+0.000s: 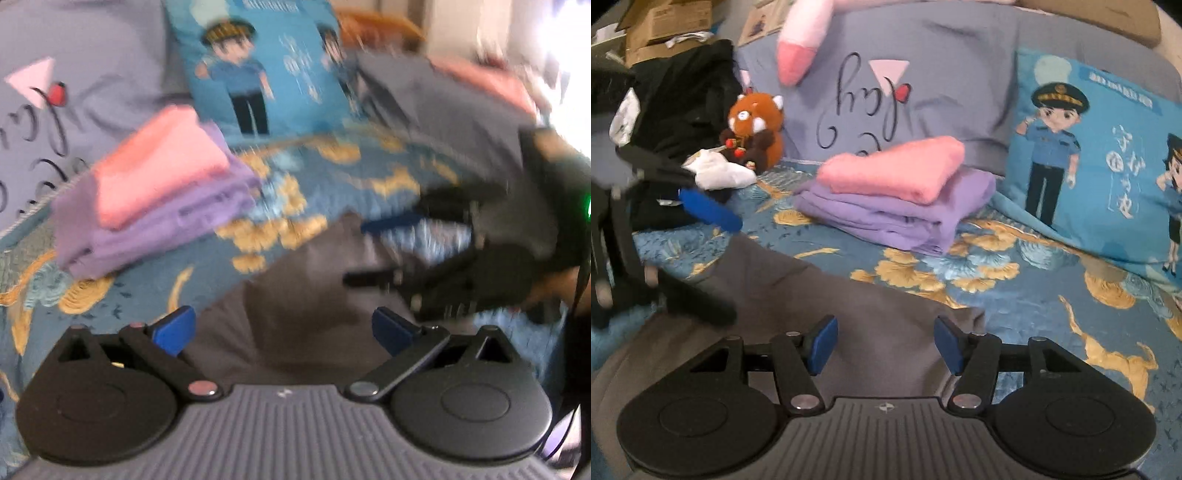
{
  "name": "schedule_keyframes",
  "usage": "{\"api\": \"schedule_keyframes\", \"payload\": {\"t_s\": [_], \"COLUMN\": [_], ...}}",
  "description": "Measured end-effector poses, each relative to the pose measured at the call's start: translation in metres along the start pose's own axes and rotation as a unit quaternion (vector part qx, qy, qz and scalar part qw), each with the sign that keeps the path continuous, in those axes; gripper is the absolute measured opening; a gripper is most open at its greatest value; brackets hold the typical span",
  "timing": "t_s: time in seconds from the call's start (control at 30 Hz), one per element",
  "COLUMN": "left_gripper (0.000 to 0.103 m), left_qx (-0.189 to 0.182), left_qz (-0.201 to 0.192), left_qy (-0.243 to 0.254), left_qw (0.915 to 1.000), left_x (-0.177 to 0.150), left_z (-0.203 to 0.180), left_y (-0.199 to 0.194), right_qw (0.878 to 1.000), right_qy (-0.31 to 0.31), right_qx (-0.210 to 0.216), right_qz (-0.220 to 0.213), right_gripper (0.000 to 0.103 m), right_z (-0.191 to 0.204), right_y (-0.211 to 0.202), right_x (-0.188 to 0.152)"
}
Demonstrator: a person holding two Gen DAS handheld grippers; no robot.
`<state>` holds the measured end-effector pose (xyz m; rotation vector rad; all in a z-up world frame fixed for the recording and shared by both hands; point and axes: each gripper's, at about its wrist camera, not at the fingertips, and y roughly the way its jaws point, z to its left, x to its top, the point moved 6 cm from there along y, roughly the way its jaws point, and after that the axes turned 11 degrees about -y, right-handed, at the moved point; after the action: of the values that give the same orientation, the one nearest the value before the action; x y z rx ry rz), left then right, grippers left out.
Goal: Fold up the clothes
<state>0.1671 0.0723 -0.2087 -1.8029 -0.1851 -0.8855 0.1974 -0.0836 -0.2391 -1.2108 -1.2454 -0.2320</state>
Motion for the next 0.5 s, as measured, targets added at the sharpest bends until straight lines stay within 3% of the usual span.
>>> {"api": "schedule_keyframes", "payload": {"t_s": [0.07,0.13,0.2,0.27,0.43,0.5], "left_gripper": [0.102,0.103,0.103,0.103,0.103,0.103], "left_qx": [0.002,0.034,0.030,0.001,0.005,0.017], "left_qz": [0.021,0.037,0.060,0.053,0.029,0.032], "left_qy": [-0.003,-0.023,-0.063,-0.112,-0.106,-0.113], "left_qw": [0.9998,0.9985,0.9958,0.9923,0.9939,0.9930], "left_x": [-0.003,-0.008,-0.018,-0.028,-0.032,-0.028], "left_z": [0.006,0.021,0.038,0.053,0.054,0.054], "left_y": [0.016,0.033,0.049,0.056,0.053,0.049], "right_qw": [1.000,1.000,0.999,0.999,0.997,0.998], "right_qy": [0.006,0.018,0.029,0.041,0.058,0.050], "right_qx": [-0.004,-0.001,0.003,0.006,0.008,-0.005], "right_qz": [0.002,0.012,0.023,0.033,0.051,0.039], "right_gripper": [0.065,0.070,0.074,0.082,0.083,0.076], "right_z": [-0.003,-0.005,-0.007,-0.009,-0.011,-0.011], "right_y": [0.003,0.007,0.012,0.017,0.024,0.015], "right_x": [-0.003,-0.009,-0.015,-0.021,-0.031,-0.026]}}
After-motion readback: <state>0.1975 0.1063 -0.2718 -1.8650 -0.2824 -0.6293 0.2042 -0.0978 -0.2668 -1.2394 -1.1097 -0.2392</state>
